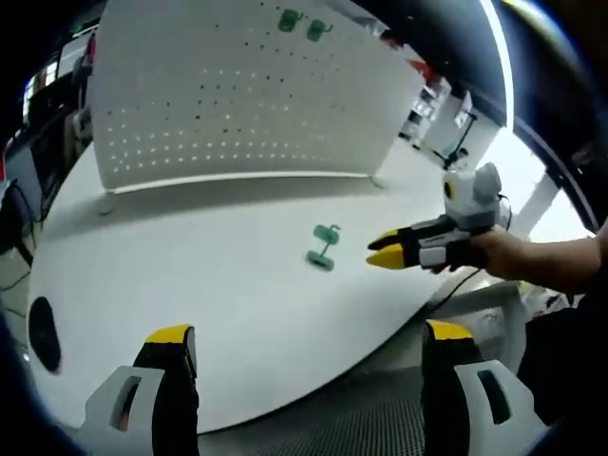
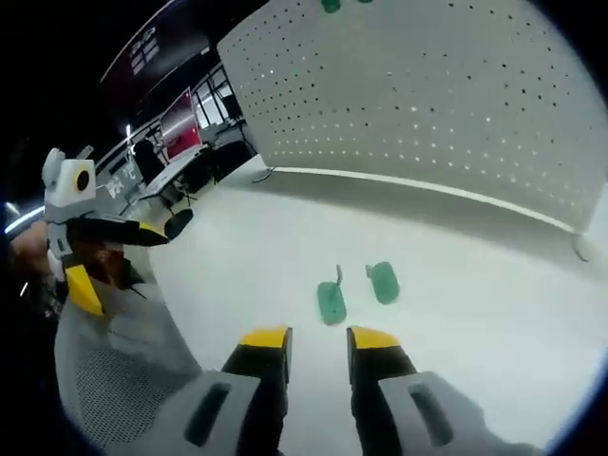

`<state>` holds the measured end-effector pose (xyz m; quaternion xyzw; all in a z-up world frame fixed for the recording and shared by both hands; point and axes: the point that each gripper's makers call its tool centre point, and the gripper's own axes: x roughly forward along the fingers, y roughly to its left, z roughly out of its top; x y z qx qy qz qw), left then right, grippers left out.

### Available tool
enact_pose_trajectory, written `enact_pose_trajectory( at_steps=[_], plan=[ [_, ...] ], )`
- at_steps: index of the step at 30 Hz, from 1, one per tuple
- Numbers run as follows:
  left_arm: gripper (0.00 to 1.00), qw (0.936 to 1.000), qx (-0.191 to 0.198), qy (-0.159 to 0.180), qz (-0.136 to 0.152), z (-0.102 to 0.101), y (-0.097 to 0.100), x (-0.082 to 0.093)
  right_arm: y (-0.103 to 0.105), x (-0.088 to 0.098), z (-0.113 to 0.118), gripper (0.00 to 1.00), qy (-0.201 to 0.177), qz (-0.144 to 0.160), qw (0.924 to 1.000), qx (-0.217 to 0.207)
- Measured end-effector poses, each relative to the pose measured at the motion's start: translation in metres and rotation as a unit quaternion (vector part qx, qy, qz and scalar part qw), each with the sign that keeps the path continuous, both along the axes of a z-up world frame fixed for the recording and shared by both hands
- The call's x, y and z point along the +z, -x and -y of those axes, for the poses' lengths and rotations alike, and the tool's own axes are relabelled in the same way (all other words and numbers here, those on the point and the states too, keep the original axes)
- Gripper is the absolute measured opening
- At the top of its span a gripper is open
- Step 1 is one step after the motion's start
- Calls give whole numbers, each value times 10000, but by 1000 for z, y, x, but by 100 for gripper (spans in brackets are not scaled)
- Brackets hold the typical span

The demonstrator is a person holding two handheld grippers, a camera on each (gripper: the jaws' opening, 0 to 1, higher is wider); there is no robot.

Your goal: Insert the hook assembly into the mounting plate slot until the hook locks in place.

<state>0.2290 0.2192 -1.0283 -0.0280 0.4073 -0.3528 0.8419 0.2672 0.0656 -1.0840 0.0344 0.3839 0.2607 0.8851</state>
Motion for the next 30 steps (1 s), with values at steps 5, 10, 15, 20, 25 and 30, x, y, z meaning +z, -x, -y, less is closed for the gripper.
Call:
enact_pose_trajectory(
  at_steps=[5, 10, 15, 20, 25, 30],
  plan=[
    [100, 10000, 33, 13, -16, 0, -3, -1, -14, -8, -8, 20, 59, -30, 9999, 143],
    [100, 9999, 64, -2, -95, -4, -1, -6, -25, -15, -15, 19, 105, -92, 9995, 271],
    [100, 9998, 94, -1, -165, -5, -2, -10, -31, -20, -17, 19, 161, -114, 9992, 348],
    [100, 9998, 96, 15, -197, -3, -5, -11, -38, -26, -19, 19, 174, -165, 9991, 362],
    [99, 9997, 125, 48, -213, -3, -9, -11, -44, -31, -22, 17, 238, -164, 9987, 423],
    [99, 9995, 150, 33, -270, -4, -8, -14, -51, -34, -25, 15, 277, -189, 9984, 453]
  ],
)
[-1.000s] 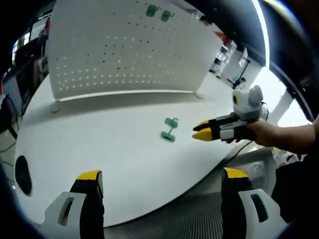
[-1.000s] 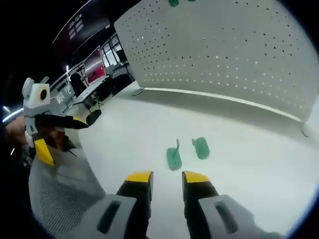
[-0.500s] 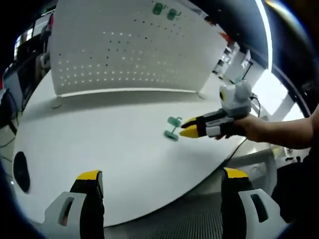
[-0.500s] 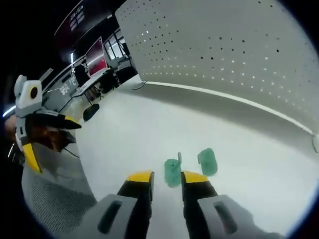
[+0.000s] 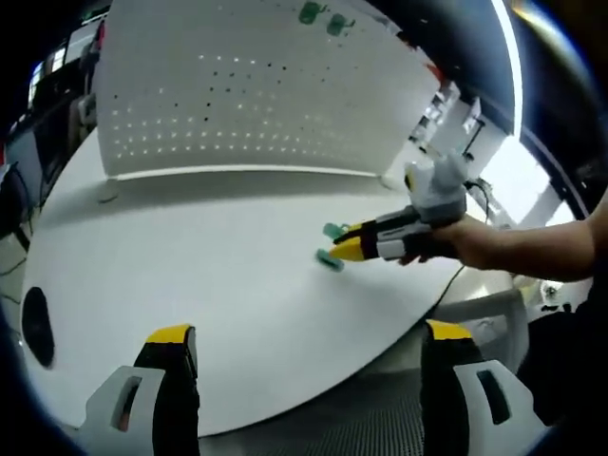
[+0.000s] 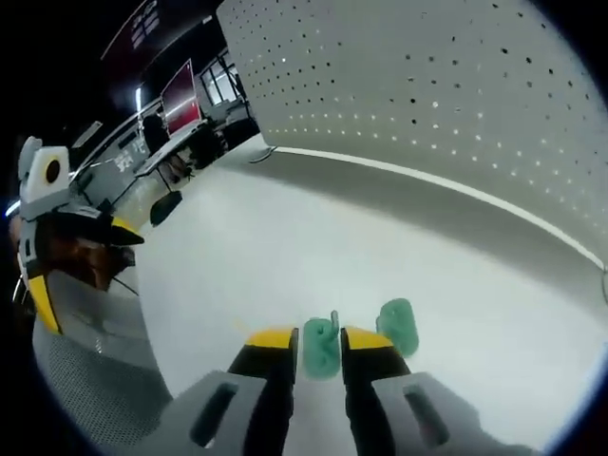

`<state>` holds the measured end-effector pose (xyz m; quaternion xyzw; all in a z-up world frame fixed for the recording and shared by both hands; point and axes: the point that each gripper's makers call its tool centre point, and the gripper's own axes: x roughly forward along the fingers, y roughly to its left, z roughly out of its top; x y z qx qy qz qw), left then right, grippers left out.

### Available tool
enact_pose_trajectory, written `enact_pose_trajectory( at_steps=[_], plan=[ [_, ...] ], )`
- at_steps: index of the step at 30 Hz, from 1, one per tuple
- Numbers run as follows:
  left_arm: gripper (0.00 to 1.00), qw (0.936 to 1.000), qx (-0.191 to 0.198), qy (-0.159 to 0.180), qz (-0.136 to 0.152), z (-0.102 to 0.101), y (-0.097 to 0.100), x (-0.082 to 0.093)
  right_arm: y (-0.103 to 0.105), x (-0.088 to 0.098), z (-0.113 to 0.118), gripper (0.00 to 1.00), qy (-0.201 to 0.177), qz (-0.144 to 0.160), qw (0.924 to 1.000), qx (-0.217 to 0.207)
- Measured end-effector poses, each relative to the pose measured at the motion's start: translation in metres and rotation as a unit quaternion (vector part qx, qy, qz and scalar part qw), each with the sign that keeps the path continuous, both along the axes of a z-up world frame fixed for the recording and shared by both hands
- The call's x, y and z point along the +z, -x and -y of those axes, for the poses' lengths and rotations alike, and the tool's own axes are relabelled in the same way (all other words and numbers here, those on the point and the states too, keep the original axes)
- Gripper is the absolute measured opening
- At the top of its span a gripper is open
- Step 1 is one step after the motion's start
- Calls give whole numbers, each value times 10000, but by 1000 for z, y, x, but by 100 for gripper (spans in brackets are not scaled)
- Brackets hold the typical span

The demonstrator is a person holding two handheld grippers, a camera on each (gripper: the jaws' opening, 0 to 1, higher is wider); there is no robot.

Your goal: Insert the hook assembly into the mounting plate slot until the hook locks in place.

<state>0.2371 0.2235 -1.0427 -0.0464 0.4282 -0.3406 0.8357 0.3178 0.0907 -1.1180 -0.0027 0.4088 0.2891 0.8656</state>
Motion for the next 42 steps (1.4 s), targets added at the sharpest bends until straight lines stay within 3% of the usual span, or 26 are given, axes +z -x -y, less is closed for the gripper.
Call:
enact_pose_trajectory(
  at_steps=[9, 17, 19, 27, 30, 36, 39, 42],
  plan=[
    [99, 10000, 40, -12, -43, -1, 1, -2, -5, -2, -2, 1, -167, -100, 9997, -153],
    [99, 10000, 55, 2, -3, 0, -1, 0, -3, 0, 2, 0, -328, -186, 9983, -448],
    [99, 10000, 74, -14, 29, 0, -1, 2, -6, 11, 4, 0, -306, 132, 9982, -501],
    [99, 9998, 111, 10, 171, 1, -7, 12, -11, 47, -3, 0, -582, 589, 9943, -676],
    [99, 9997, 86, 34, 245, 3, -8, 19, -18, 72, -9, 0, -582, 1155, 9902, -529],
    [98, 9990, 70, -41, 446, 3, -13, 27, -19, 106, -19, 0, -884, 1380, 9847, -590],
    [98, 9986, 61, 1, 517, 7, -15, 33, -18, 132, -27, 0, -921, 1706, 9799, -472],
    [97, 9980, 26, 0, 628, 10, -19, 39, -15, 153, -32, 0, -1133, 1838, 9751, -504]
  ],
)
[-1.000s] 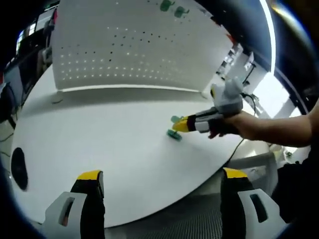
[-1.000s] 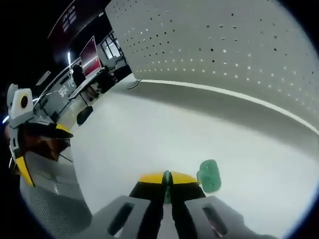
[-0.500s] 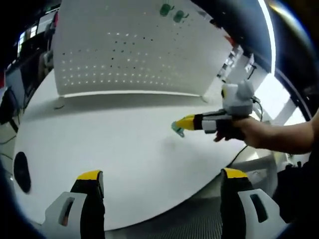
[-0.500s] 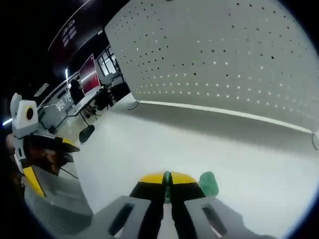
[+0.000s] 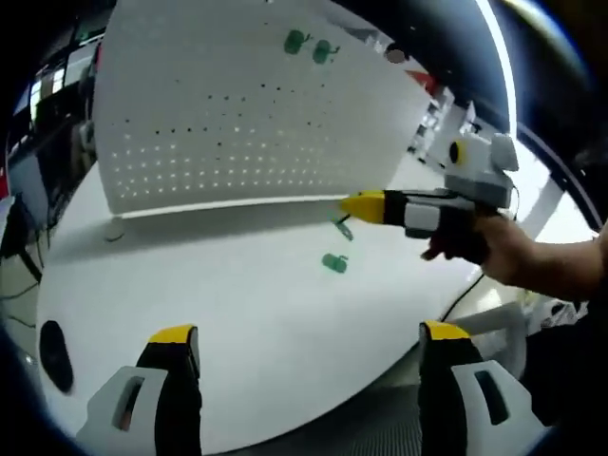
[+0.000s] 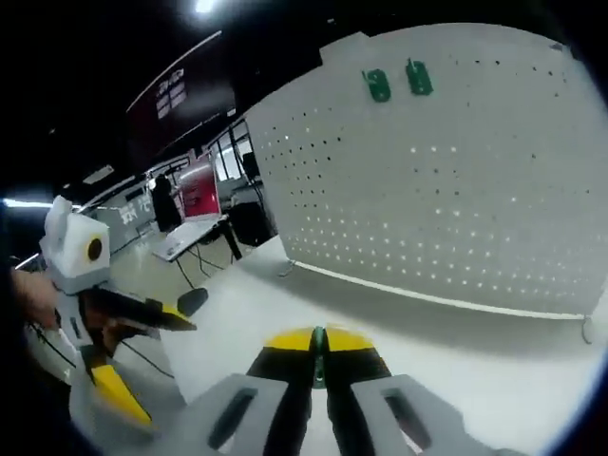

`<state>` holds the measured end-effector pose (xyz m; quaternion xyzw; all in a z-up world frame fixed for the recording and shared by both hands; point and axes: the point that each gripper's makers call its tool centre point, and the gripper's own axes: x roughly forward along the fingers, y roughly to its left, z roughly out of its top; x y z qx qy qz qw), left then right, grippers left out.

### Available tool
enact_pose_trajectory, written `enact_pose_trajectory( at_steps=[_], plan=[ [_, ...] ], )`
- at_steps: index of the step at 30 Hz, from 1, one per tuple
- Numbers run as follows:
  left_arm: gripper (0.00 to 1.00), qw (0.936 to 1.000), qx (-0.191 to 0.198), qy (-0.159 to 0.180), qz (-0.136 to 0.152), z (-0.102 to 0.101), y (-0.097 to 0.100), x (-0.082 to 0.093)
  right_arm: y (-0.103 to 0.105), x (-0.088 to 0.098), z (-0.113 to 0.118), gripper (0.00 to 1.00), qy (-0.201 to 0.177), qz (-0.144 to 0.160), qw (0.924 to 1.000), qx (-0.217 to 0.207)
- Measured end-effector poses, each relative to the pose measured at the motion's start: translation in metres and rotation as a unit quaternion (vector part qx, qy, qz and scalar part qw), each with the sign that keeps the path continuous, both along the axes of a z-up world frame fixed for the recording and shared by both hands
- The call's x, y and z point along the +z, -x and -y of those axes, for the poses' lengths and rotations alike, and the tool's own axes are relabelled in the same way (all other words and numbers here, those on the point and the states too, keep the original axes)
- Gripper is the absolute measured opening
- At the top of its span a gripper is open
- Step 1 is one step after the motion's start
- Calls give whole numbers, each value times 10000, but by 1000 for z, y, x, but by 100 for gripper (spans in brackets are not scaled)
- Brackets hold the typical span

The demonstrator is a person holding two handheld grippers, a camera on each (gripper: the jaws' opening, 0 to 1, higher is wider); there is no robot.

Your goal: Insert the hook assembly into the mounting plate slot until the hook locks in place.

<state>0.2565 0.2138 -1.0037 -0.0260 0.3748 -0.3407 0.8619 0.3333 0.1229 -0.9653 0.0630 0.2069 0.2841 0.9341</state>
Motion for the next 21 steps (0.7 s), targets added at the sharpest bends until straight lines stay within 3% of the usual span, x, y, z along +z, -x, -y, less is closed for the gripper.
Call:
enact_pose_trajectory(
  at_steps=[6, 11, 15, 21],
  plan=[
    [93, 9993, 189, 300, 116, 3, -14, 16, 10, 29, -11, 0, -407, 126, 9991, -27],
    [88, 9978, 179, 459, 435, 10, -23, 38, 22, 48, -18, 0, -753, 159, 9970, -82],
    [85, 9961, 212, 712, 481, 16, -28, 50, 30, 56, -25, 0, -915, 203, 9956, -90],
    [79, 9952, 222, 834, 454, 22, -28, 55, 37, 64, -36, 0, -1109, 228, 9935, -65]
  ],
)
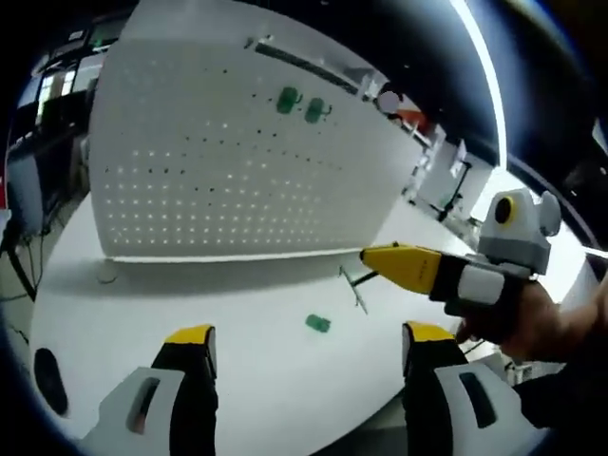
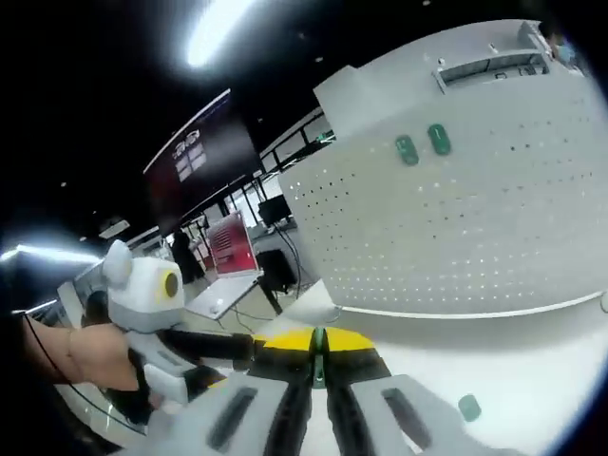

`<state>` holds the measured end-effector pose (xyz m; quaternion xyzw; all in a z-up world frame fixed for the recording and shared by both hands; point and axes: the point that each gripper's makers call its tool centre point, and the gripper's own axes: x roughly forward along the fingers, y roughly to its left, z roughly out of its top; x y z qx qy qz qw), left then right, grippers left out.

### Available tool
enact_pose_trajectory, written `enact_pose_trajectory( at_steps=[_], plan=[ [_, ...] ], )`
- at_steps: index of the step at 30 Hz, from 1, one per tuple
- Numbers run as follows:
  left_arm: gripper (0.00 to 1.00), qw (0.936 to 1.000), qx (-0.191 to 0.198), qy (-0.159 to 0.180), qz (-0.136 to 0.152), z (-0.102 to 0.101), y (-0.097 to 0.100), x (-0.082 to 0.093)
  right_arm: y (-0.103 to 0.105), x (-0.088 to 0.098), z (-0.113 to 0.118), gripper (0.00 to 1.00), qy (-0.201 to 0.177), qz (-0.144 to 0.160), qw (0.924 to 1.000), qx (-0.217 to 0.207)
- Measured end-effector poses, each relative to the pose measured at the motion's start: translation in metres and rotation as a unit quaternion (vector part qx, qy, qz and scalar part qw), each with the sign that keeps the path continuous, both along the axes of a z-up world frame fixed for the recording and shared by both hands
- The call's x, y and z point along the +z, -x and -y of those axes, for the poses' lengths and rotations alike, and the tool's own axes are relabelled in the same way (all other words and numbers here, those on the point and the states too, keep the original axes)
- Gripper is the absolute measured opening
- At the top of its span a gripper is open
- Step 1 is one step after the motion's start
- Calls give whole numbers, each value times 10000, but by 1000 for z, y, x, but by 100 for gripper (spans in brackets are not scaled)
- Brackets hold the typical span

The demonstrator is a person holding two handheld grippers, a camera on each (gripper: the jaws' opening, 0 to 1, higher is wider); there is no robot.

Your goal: Insert the hook assembly into the mounting plate slot until the hook locks in place.

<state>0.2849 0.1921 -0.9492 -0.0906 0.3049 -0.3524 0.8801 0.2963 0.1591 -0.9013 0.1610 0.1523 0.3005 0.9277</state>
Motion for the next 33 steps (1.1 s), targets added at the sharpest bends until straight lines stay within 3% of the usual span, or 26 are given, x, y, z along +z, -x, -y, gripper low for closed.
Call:
enact_pose_trajectory(
  at_steps=[5, 9, 14, 17, 29, 33],
  plan=[
    [60, 9988, 74, 486, -46, 3, 1, 12, 5, 6, -9, 0, -129, 4, 9999, 65],
    [54, 9986, 79, 526, -6, 1, 1, 18, 8, 14, -13, 0, -185, 78, 9998, 79],
    [35, 9962, 28, 868, -62, 3, 3, 29, 8, 24, -14, 0, -287, 196, 9994, 56],
    [31, 9937, 48, 1120, -36, 6, 3, 37, 11, 29, -17, 0, -330, 249, 9991, 74],
    [7, 9876, -198, 1549, -178, 19, 17, 52, 19, 41, -18, 0, -415, 450, 9981, 49],
    [6, 9875, -222, 1555, -129, 21, 19, 56, 21, 45, -17, 0, -428, 518, 9977, 10]
  ],
)
